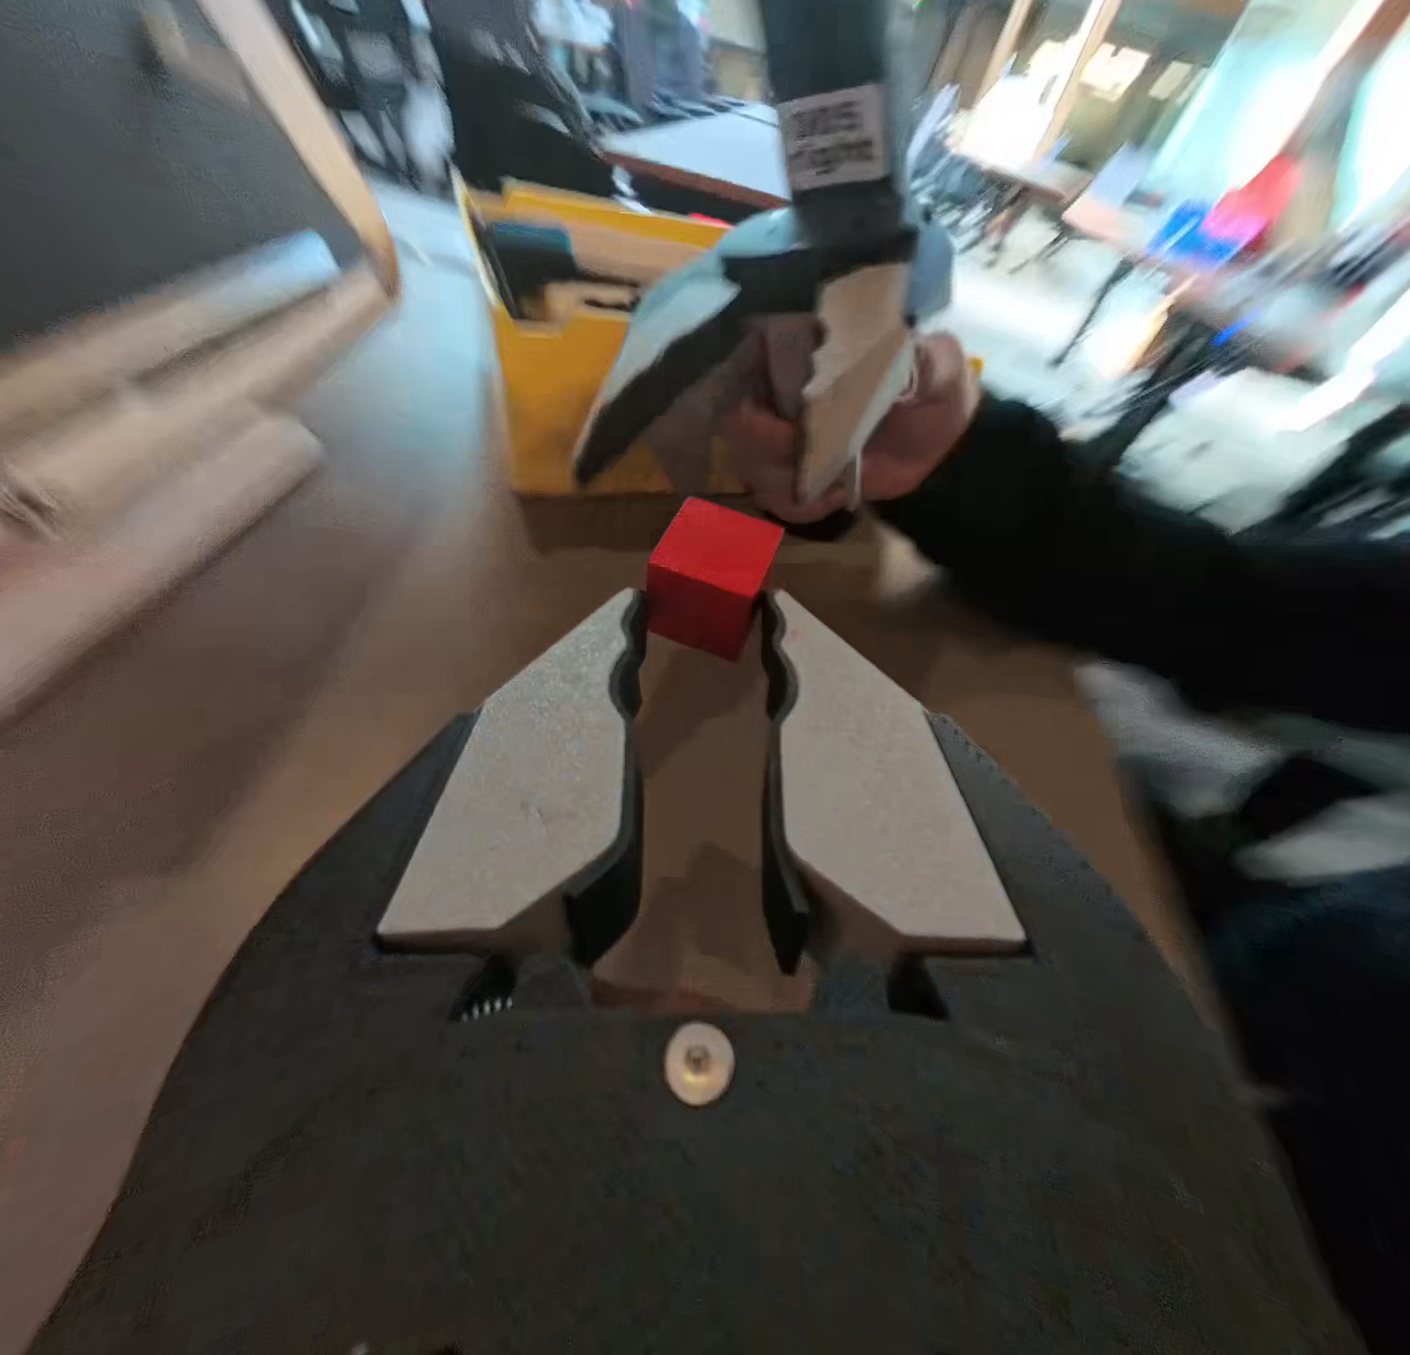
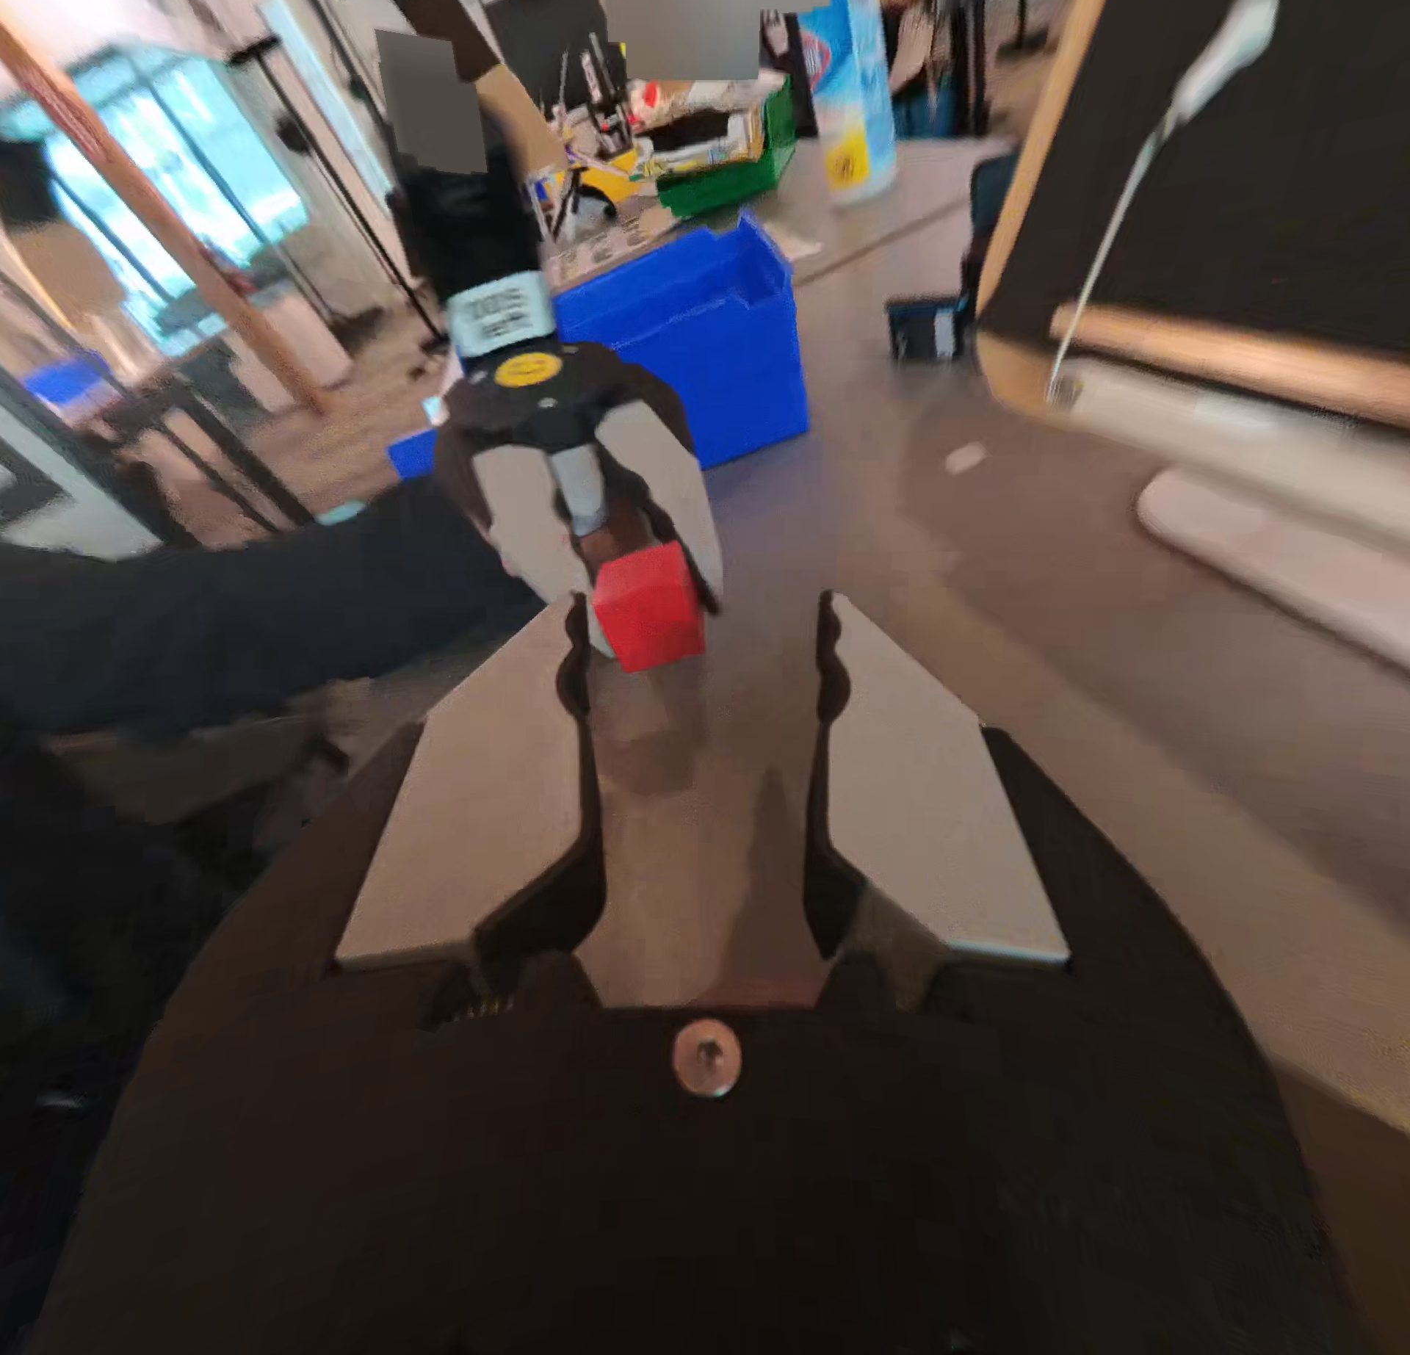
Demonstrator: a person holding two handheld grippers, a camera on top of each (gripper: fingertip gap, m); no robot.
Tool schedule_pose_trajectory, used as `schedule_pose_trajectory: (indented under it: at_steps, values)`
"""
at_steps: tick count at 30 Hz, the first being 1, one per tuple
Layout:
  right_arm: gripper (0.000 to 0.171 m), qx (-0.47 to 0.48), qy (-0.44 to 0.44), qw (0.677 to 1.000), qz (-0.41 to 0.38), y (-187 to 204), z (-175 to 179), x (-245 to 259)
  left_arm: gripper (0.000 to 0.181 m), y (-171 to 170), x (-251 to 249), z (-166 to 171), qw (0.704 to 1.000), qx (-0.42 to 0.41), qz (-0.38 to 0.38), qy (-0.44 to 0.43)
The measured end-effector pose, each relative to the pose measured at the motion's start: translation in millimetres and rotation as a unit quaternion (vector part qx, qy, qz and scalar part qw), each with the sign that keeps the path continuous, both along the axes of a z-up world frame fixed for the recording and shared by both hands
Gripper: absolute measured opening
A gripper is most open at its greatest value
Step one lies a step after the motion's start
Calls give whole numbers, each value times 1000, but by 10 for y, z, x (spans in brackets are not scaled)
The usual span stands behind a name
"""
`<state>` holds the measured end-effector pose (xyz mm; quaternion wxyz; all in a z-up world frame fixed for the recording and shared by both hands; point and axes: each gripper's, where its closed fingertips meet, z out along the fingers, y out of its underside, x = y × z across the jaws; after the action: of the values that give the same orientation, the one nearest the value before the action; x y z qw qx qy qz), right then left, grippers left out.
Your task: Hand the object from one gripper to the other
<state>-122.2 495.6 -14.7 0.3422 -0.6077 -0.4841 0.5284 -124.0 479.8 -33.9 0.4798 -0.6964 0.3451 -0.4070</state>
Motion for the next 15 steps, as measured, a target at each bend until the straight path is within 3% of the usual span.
schedule_pose_trajectory:
  at_steps: [1, 3, 7, 8, 10, 13, 15]
  values:
    - [57, 55, -1, 998, 0, -32, 43, 22, 27, -22, -4, -17, 995, -87, -14, -43]
    - [63, 167, -19, 986, 14, -169, 44, 35, 28, -29, -27, 49, 975, -181, -33, -126]
    - [71, 413, -102, 905, -14, -247, -161, -22, 27, -102, -10, 101, 950, -253, -68, -172]
    - [65, 443, -110, 889, -25, -247, -178, -56, 27, -137, 20, 96, 947, -261, -78, -171]
    - [57, 469, -120, 875, -21, -289, -229, -117, 27, -169, 74, 5, 949, -267, -83, -146]
    - [28, 476, -123, 871, -14, -278, -266, -107, 27, -202, 106, -81, 952, -264, -93, -124]
    - [25, 424, -121, 897, -25, -191, -240, -74, 24, -172, 58, -57, 964, -223, -87, -111]
